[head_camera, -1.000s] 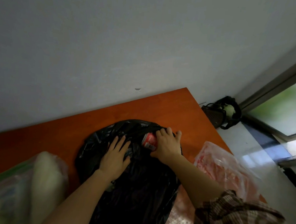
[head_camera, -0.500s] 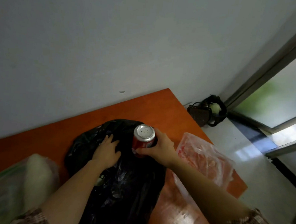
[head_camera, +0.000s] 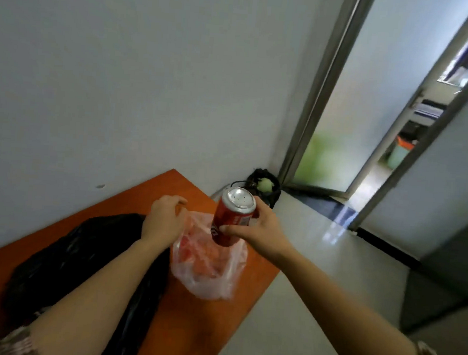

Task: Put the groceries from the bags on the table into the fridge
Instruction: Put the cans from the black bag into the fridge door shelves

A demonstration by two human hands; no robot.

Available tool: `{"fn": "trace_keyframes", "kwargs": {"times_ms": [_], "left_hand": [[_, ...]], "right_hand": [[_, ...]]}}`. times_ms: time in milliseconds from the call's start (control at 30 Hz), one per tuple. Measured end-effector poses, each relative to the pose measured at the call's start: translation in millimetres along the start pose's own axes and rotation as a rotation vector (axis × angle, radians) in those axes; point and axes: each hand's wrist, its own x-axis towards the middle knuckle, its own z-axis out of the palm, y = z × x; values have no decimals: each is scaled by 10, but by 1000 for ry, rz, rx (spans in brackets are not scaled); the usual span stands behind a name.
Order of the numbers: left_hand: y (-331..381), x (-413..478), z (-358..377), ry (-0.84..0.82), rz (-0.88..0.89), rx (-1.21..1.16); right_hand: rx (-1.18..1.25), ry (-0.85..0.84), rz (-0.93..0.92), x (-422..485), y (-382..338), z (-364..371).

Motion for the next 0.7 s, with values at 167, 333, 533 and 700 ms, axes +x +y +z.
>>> {"fn": "trace_keyframes", "kwargs": {"times_ms": [167,333,533,700], "left_hand": [[1402,-400,637,-74,177,-62],[2837,-1071,1339,-178,347,-129],[4493,-1902,2069,-328,593,-214],[5687,-2515,2530,-441,773,-233]], "right_hand": [[-40,217,-17,-862,119,-1263],[-89,449,18,-1902,360,-2497],[-145,677,109,-3086,581,-3852],[-172,837,156,-3809,634,-4856]]}}
